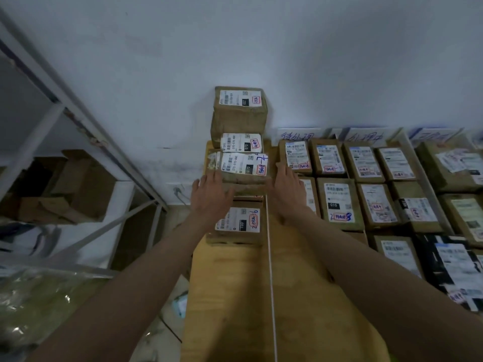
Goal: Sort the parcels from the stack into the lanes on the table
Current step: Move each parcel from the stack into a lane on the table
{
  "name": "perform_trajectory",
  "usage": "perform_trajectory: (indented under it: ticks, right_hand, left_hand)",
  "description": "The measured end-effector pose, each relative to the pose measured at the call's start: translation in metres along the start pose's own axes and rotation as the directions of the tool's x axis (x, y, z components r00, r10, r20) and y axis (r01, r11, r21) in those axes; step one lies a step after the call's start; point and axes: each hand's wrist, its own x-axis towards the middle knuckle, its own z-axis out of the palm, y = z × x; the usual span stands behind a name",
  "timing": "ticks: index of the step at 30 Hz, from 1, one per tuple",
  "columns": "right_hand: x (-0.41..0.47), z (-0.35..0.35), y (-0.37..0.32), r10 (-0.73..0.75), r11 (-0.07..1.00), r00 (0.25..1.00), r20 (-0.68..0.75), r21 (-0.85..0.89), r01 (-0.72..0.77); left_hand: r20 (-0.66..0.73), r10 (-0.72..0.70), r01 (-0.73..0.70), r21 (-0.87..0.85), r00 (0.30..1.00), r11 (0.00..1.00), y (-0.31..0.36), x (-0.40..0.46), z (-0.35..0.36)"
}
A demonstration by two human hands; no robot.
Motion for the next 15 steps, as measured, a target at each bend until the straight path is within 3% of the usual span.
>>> perform_trajectory:
  ticks: [3, 7, 15]
  right_hand:
    - [0.019, 0.007, -0.002, 0.008, 0.998, 0.999, 0.032, 0.058, -0.009]
    - [0.042, 0.022, -0.003, 0.091, 0.968, 0.98, 0.175, 0.216, -0.129]
    - [0.042, 0.035, 0.0, 0.128, 0.866, 0.973, 0.191, 0.456, -0.203]
  left_hand:
    - [-0.025, -0.054, 0.052, -0.08, 0.998, 0.995, 0.002, 0.019, 0.002]
    - [0.043, -0.17, 0.175, -0.247, 0.985, 0.953, 0.01, 0.032, 0.016]
    - [0.038, -0.348, 0.292, -0.632, 0.937, 0.717, 0.024, 0.029, 0.029]
